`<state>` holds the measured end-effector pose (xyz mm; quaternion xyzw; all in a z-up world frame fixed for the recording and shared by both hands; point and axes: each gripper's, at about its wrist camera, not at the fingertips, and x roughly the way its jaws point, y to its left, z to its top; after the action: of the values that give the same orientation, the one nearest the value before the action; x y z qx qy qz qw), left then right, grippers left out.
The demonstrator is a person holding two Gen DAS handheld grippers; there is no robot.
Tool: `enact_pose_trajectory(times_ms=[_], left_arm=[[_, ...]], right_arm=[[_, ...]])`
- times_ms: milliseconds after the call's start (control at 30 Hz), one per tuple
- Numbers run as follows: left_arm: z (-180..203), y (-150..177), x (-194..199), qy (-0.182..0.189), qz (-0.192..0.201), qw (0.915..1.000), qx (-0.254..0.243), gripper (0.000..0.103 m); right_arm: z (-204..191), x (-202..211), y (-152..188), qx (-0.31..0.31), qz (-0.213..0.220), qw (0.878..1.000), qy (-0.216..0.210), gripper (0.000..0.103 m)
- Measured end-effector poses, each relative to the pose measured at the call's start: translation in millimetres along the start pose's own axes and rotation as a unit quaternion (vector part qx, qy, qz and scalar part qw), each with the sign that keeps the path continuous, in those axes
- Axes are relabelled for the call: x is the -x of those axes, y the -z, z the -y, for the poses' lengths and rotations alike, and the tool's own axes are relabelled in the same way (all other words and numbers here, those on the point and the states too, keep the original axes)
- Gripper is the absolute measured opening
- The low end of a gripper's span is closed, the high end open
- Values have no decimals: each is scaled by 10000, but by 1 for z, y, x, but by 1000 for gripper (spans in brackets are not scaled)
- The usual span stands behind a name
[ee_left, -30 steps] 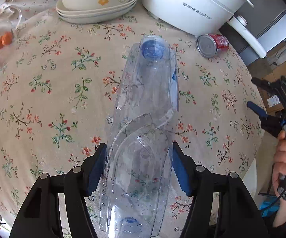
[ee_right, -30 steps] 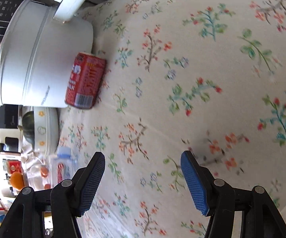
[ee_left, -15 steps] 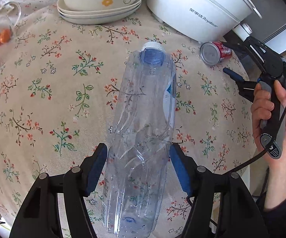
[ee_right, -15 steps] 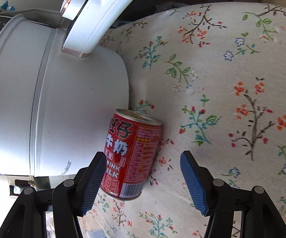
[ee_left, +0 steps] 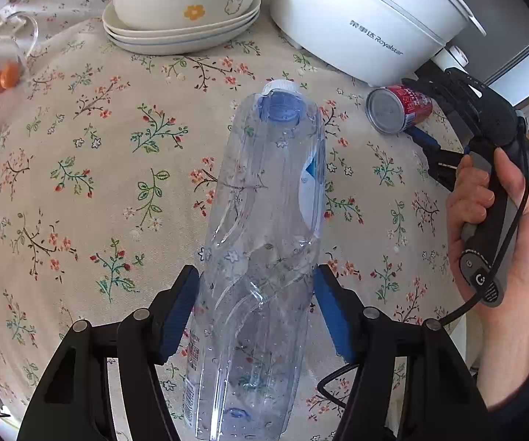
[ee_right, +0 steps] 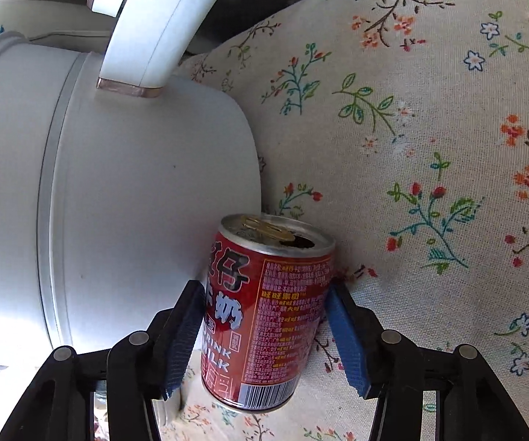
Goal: Collect trash
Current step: 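Grasp the clear water bottle with the left tool while the right tool grasps the red milk can, then carry the water bottle and red can over the white bin with both tools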
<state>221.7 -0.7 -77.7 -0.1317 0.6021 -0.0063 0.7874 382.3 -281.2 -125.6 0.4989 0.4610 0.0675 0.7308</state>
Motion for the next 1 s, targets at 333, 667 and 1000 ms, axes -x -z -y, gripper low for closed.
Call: enact_pose_trajectory(times_ms=[333,667,1000], left_arm=[[3,-8,-5,-14,-168,9998,-52,68],[16,-18,-19,20,-26,10000,-53,64],[33,8,24,518,503,9974,12,60]], right_arm=[[13,38,30,723,-268,9970,-30,58],[8,106,55,1315,-639,9885,384,58],[47,224,53,1559,-611,9854,312,58]])
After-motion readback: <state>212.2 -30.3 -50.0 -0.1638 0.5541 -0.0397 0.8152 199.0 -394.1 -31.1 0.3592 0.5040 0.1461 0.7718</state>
